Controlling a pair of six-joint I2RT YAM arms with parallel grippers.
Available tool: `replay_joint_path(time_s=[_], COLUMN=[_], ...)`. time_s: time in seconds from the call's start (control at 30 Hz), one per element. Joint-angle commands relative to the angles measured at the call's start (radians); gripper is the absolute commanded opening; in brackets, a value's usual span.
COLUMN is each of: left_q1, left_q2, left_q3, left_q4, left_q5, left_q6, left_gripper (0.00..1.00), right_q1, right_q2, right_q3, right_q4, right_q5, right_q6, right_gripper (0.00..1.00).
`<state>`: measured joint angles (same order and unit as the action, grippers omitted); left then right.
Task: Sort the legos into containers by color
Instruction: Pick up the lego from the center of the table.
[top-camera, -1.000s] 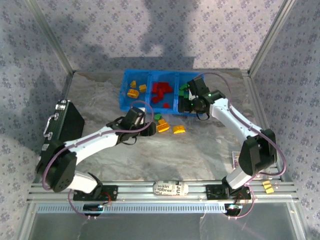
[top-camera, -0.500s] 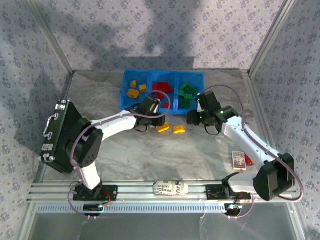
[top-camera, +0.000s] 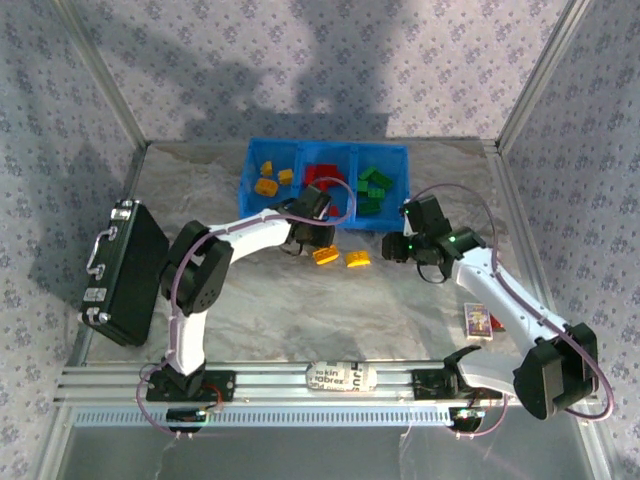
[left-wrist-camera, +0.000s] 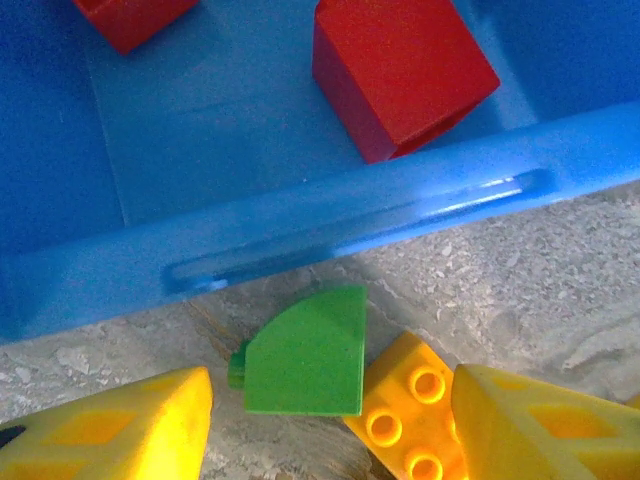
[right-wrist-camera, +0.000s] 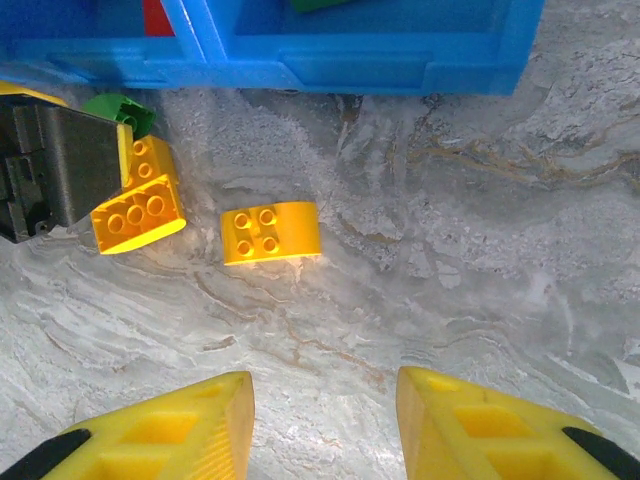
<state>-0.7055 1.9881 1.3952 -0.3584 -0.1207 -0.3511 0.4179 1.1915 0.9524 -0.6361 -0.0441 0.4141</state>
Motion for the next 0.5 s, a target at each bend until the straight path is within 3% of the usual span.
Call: replay_joint_path(time_s=[0.0, 0.17, 0.47], left_q1=[0.009, 0.011, 0.01], left_q2=[0.033, 0.065, 0.08], left_q3=[0.049, 0.081, 0.088], left_q4=[-0.043, -0.056, -0.083], left_q5=[-0.024, -0.029, -0.042], left_q6=[0.026, 0.033, 0.04], left_gripper=[0.64, 0.61, 0.44], right_q1=[-0.007, -0.016, -0.03], right_q2=[-0.03, -0.039, -0.058], right_q3=[-0.02, -0.037, -0.06], right_q4=[0.01, 0.012, 0.019], right_q5=[-0.016, -0.02, -0.028], right_q6=[0.017, 0.017, 0.021], right_gripper=[0.43, 0.43, 0.42])
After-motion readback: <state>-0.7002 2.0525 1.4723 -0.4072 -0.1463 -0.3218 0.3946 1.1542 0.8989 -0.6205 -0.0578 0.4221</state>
